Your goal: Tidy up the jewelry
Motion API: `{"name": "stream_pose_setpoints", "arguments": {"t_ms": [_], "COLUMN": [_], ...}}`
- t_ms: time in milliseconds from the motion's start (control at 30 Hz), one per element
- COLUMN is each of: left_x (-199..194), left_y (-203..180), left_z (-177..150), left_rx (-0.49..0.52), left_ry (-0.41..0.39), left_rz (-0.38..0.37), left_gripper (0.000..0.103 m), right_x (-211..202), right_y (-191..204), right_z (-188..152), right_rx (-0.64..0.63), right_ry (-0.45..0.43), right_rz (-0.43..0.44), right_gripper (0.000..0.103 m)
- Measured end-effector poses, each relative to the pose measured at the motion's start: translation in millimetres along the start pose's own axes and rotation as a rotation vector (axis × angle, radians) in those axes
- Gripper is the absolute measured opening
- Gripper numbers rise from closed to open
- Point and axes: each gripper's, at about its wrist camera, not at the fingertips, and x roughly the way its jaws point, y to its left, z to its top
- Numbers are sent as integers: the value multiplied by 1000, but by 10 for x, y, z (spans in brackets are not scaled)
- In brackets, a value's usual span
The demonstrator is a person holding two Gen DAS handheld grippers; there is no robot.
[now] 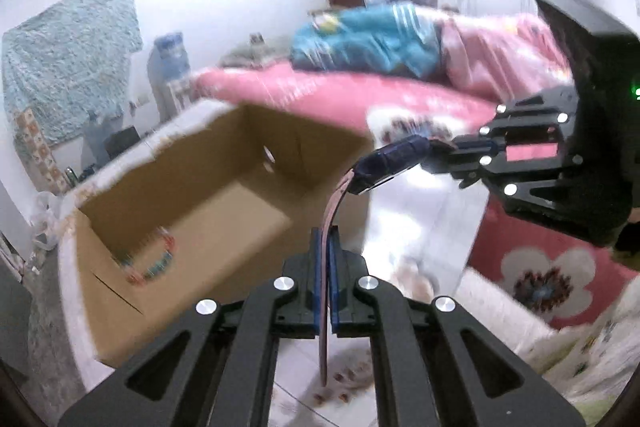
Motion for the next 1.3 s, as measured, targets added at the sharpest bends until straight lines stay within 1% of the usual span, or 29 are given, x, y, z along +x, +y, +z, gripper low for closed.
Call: {"name": "stream_pose_setpoints", "arguments": {"t_ms": [67, 133, 167, 200, 267, 333, 367, 400, 433, 467, 533, 600, 633, 700, 767, 800, 833, 867, 900, 967, 1067, 1167, 1267, 1300], "left_x": [-50, 28, 106, 184, 450, 712, 812, 984, 1136, 1256, 1450, 1586, 1652, 1822, 1930, 1961, 1982, 1984, 1988, 1971, 1904, 1794, 1520, 1457], "left_y": [189, 483, 637, 762, 1078, 1294, 1371, 1453, 1537, 1592, 1659, 1708, 1725, 1787, 1867, 1904, 1948, 1967, 1991, 2015, 2054, 2088, 2073, 2051], "left_z": [132, 287, 349, 387, 467, 521, 528, 529, 532, 525, 507, 480, 461, 427, 361, 333, 313, 312, 305, 311, 297, 325, 431, 479], "left_rx": [-44, -106, -132, -156, -244, -303, -317, -339, -368, -396, -433, -445, -447, -465, -521, -547, -574, -586, -599, -609, -607, -615, -599, -590], "left_ry": [-2, 37, 61, 86, 183, 259, 293, 346, 390, 424, 485, 522, 544, 607, 638, 646, 647, 643, 637, 631, 611, 575, 487, 460], "left_rz": [-9, -6, 1, -2, -19, -40, -38, -33, -48, -64, -71, -74, -60, -40, -48, -54, -52, -52, -61, -64, -54, -44, -43, -43], "left_gripper": [3, 3, 3, 3, 3, 3, 3, 3, 3, 3, 3, 3, 3, 9, 25, 30, 36, 40, 42, 51, 54, 56, 57, 58], "right_x": [98, 323, 440, 621, 1120, 1552, 1685, 1873, 2028, 2116, 2279, 2414, 2437, 2472, 2486, 2500, 2615, 2587, 2566, 2581, 2501, 2368, 2165, 2075], "right_y": [-82, -196, -222, -255, -362, -410, -377, -393, -398, -386, -346, -323, -319, -283, -263, -263, -325, -323, -332, -414, -526, -651, -800, -839], "right_z": [237, 511, 599, 721, 916, 1061, 1089, 1131, 1156, 1168, 1172, 1168, 1183, 1244, 1300, 1334, 1356, 1373, 1381, 1404, 1435, 1468, 1502, 1509], "right_rx": [28, 77, 90, 97, 126, 168, 179, 188, 193, 197, 186, 180, 174, 153, 122, 102, 91, 77, 68, 64, 82, 129, 180, 195], "right_ry": [-9, 24, 48, 88, 205, 330, 375, 423, 462, 488, 534, 575, 580, 571, 542, 519, 507, 485, 468, 442, 398, 348, 281, 256], "right_rz": [53, 154, 184, 208, 277, 326, 334, 339, 339, 334, 318, 305, 301, 280, 250, 229, 220, 200, 187, 169, 153, 153, 166, 170], "right_gripper": [1, 1, 1, 1, 1, 1, 1, 1, 1, 1, 2, 6, 6, 12, 22, 26, 29, 34, 34, 34, 34, 34, 36, 40]}}
